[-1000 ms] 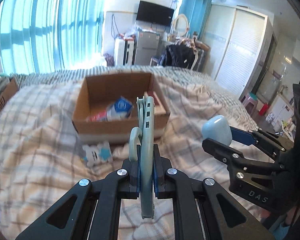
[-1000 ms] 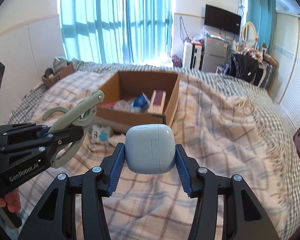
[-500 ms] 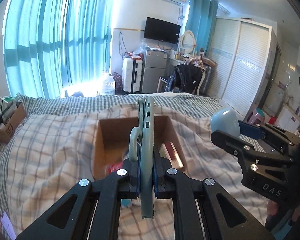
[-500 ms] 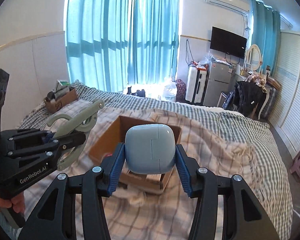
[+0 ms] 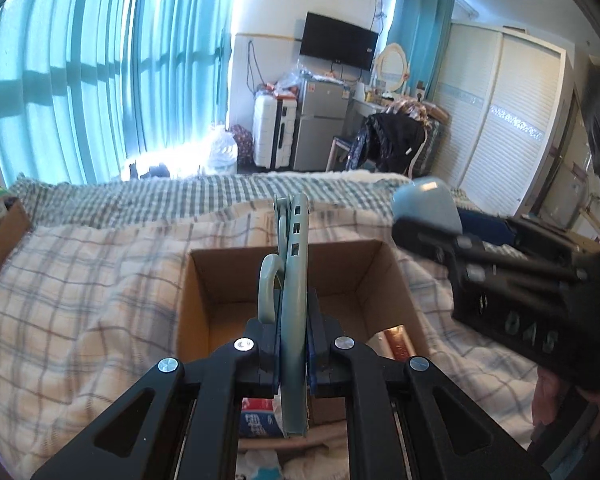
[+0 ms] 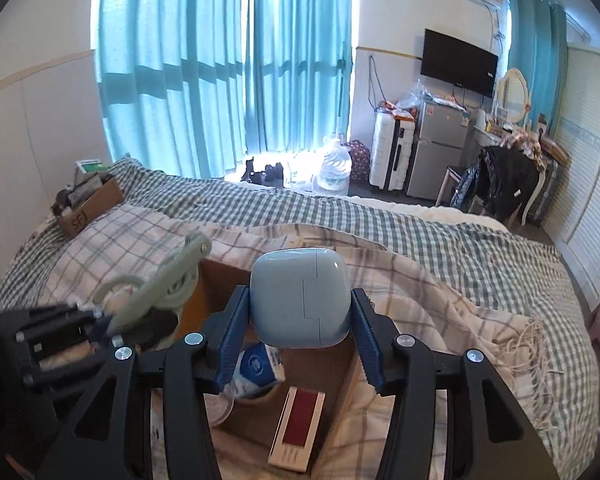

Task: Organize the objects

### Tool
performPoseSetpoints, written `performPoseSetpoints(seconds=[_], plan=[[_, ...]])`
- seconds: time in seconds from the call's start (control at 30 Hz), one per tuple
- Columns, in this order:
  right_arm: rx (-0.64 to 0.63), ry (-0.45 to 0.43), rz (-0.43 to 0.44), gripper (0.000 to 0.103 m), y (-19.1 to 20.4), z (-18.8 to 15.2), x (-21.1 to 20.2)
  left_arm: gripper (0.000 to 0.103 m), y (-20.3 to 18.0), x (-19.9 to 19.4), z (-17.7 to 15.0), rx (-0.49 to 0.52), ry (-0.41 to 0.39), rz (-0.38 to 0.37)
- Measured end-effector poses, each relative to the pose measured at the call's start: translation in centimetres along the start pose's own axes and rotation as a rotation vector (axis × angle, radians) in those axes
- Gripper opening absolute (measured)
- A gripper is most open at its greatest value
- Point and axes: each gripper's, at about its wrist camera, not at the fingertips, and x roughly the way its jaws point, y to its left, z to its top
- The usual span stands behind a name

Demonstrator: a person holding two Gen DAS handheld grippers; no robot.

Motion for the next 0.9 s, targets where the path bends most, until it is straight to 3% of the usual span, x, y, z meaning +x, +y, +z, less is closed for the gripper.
performPoseSetpoints(seconds=[0.3, 0.47, 0.8, 0.9], plan=[[0.031, 0.095, 0.011, 0.049, -0.9, -1.7, 7.5, 0.009, 0.5, 5.0, -2.0, 0.028, 0.079, 0.037], [0.034, 0.135, 0.007, 0.050, -1.6, -3.1, 9.5, 0.009, 1.3, 6.5, -3.1, 0.010, 0.107, 0.049], [0.074, 0.139, 0.029, 0.050, -2.2, -3.5, 9.4, 0.009, 1.2, 6.1, -3.4, -0.016, 0.128, 0.040], [0.086, 0.107, 0.028, 0.056, -2.4, -3.1, 7.9, 0.011, 1.1, 5.7, -3.4, -0.017, 0.135, 0.045]])
